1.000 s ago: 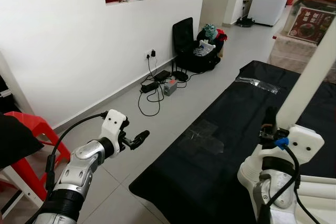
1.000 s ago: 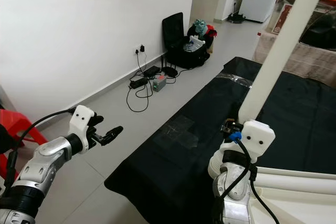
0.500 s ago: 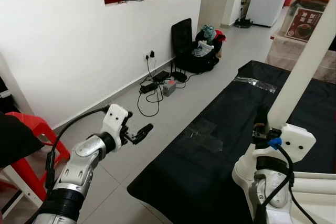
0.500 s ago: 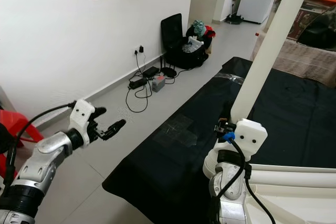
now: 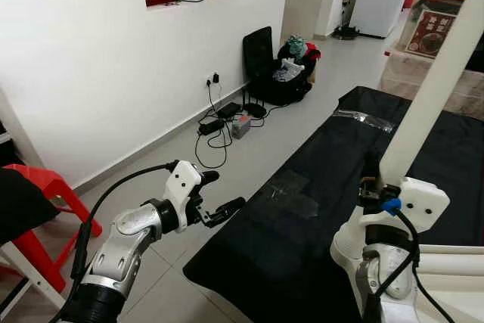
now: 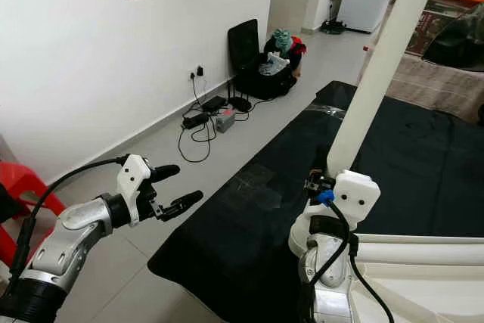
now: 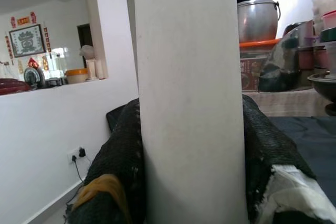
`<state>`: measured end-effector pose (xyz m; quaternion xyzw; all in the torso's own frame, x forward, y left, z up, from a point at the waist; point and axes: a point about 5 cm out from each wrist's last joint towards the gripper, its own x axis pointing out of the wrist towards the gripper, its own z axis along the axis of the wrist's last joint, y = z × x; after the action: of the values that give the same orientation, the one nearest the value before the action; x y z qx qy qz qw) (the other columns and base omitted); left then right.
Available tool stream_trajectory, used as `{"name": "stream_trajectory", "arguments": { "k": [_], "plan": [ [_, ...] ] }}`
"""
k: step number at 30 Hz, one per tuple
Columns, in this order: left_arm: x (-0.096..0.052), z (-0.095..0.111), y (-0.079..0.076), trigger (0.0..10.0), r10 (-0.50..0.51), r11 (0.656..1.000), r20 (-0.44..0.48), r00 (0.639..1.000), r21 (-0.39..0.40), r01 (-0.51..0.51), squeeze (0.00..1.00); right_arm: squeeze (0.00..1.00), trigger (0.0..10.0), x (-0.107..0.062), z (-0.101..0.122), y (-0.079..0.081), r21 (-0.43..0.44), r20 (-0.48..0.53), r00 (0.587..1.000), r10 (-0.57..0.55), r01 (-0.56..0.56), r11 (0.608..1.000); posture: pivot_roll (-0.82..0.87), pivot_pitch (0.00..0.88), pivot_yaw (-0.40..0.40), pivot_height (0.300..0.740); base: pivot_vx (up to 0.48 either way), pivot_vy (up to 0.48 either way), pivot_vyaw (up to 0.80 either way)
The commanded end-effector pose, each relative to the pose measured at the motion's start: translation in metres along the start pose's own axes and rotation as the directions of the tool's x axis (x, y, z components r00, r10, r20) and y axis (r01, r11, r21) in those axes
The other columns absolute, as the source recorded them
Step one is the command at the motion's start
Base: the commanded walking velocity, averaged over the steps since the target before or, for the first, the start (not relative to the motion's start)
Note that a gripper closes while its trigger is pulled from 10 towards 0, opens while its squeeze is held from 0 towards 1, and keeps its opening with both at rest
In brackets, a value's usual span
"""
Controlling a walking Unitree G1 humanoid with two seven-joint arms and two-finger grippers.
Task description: Building children table
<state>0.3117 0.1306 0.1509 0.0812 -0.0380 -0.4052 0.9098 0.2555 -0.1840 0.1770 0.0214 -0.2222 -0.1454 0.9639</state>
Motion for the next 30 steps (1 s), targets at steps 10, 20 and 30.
{"name": "stream_trajectory", "arguments": {
  "k": [10,20,30],
  "plan": [
    [-0.0041,-0.0036,-0.0013,10.0,-0.005,1.0,-0.019,1.0,-0.001,0.005,0.0,0.0,10.0,0.0039,0.0086,0.0071,0.019,0.075,0.996,0.048,-0.049,0.999,0.05,0.0,-0.019,0.74,0.0,0.0,0.0],
    [-0.0049,-0.005,-0.001,10.0,-0.003,1.0,-0.025,1.0,-0.002,0.003,0.0,0.16,10.0,0.0035,0.0108,0.0045,0.012,0.085,0.996,0.038,-0.039,0.999,0.05,0.0,-0.016,0.74,0.0,0.0,0.0],
    [-0.0054,-0.0057,-0.0005,10.0,0.0,1.0,-0.031,1.0,0.0,0.0,0.0,0.09,10.0,0.0043,0.0093,0.0031,-0.002,0.075,0.997,0.031,-0.031,1.0,0.05,0.0,-0.017,0.74,0.0,0.0,0.0]
  ]
}}
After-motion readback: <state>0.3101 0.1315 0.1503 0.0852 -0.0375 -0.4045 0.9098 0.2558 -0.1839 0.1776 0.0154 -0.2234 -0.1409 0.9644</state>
